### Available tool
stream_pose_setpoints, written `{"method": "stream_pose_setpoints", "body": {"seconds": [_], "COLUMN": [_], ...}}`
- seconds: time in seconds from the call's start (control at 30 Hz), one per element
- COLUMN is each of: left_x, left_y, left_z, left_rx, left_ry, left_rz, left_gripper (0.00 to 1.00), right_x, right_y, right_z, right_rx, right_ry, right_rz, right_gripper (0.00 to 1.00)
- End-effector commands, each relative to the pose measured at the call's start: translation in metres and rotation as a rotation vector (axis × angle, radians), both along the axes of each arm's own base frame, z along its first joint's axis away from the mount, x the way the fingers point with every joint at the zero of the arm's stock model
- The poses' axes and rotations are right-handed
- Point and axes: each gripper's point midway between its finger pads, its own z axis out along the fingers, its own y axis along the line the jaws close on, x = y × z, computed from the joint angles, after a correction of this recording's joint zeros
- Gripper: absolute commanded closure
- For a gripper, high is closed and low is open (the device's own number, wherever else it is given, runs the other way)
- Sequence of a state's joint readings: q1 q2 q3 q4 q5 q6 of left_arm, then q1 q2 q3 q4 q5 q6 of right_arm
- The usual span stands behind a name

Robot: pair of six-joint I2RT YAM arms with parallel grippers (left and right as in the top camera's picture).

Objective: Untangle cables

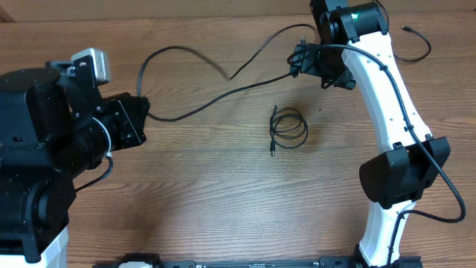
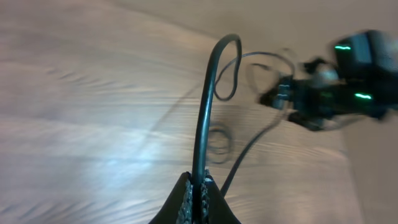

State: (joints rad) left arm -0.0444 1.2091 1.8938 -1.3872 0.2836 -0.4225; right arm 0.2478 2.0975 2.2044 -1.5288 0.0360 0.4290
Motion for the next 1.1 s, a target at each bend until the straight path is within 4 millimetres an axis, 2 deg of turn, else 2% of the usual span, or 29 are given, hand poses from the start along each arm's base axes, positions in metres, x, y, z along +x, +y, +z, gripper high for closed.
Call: {"method": "stream_pose_setpoints", "body": {"seconds": [0.0,0.3,0.43,0.63,0.83,0.93,1.07], "left_x": [0.000,-0.003,-0.007,-0.014,-0.014,-0.014,-0.013], "left_y": [0.026,0.039,0.059,0.075,0.077,0.077,0.075], "left_z": [-0.003,-0.010,-0.016,-0.021,-0.021,-0.021,-0.021], "left_rx": [0.064,0.105,0.123,0.172,0.174,0.174,0.168], "left_ry": [0.021,0.056,0.095,0.120,0.119,0.120,0.120], "left_rz": [0.151,0.218,0.357,0.443,0.458,0.457,0.449], "left_gripper": [0.96,0.96,0.96,0.96,0.96,0.96,0.96], "right_x": [0.003,0.008,0.011,0.014,0.020,0.022,0.019], "right_y": [0.009,0.014,0.010,0.004,0.002,-0.007,0.007], "right_z": [0.005,0.007,0.007,0.007,0.009,0.009,0.009], "right_rx": [0.085,0.111,0.087,0.059,0.046,0.007,0.084], "right_ry": [-0.014,-0.033,-0.049,-0.061,-0.085,-0.097,-0.079], "right_rz": [0.063,0.066,0.070,0.050,0.046,-0.010,0.017], "right_gripper": [0.00,0.00,0.00,0.00,0.00,0.00,0.00]}}
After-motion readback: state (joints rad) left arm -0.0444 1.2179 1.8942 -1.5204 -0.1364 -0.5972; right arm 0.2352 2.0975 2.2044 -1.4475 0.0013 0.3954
